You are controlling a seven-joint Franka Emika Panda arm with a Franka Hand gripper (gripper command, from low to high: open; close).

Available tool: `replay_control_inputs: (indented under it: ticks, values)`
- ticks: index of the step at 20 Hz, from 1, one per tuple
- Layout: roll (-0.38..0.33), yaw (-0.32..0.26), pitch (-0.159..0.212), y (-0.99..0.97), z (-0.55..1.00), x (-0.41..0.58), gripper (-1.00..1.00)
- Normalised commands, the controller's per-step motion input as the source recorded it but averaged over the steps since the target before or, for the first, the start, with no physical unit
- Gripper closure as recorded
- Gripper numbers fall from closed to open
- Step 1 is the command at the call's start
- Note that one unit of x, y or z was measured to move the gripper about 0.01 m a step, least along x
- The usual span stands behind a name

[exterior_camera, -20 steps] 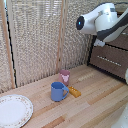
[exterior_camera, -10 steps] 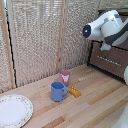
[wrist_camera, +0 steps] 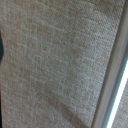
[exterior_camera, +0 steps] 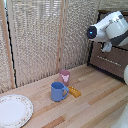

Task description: Propose to navigate your clamp on the clench of the first drawer. Use gentle force to register to the cabinet. Send posterior your swing mandate till over it lurks, a cup of pink essence. Fortify your grip after aiming concentric with the pink cup’s periphery. Manoeuvre the pink towards the cabinet's top. Drop your compression till the cup is resting inside.

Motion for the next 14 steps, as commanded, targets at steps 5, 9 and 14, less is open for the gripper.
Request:
replay_control_inputs:
  ticks: [5, 9, 14]
  values:
    - [0.012, -0.135, -0.002, -0.55, 0.15, 0.101, 1.00]
    - [0.090, -0.142, -0.002, -0.40, 0.22, 0.146, 1.00]
    - [0.004, 0.001, 0.000, -0.02, 0.00, 0.000, 1.00]
